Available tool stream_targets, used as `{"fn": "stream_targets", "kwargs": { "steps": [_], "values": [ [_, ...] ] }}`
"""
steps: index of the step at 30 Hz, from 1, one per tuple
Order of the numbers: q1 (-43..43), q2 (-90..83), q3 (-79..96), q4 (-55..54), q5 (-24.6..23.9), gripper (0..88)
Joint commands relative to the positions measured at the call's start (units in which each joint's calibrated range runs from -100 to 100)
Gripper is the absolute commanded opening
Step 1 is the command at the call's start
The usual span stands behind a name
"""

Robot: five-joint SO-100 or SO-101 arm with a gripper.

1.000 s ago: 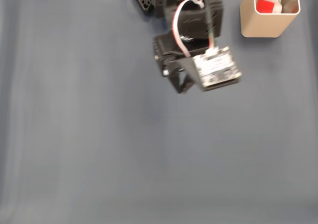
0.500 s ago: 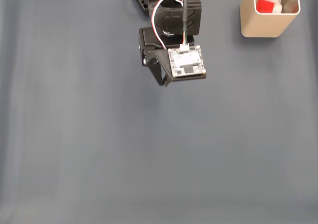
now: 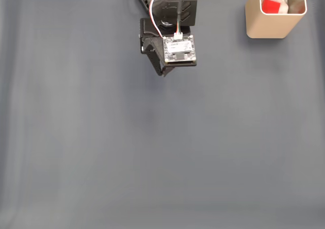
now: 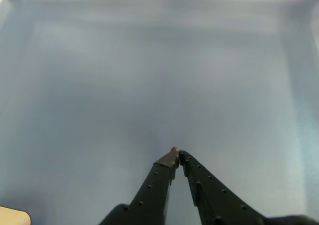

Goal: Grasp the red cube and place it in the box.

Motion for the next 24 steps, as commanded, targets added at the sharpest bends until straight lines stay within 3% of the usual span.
{"fn": "stream_targets", "kwargs": {
  "steps": [1, 19, 24],
  "values": [
    [0.55, -5.68, 3.44, -0.84, -0.49, 0.2],
    [1.54, -24.03, 26.32, -0.84, -0.15, 0.2],
    [0.4, -26.79, 27.23, 4.41, -0.1, 0.2]
  ]
}}
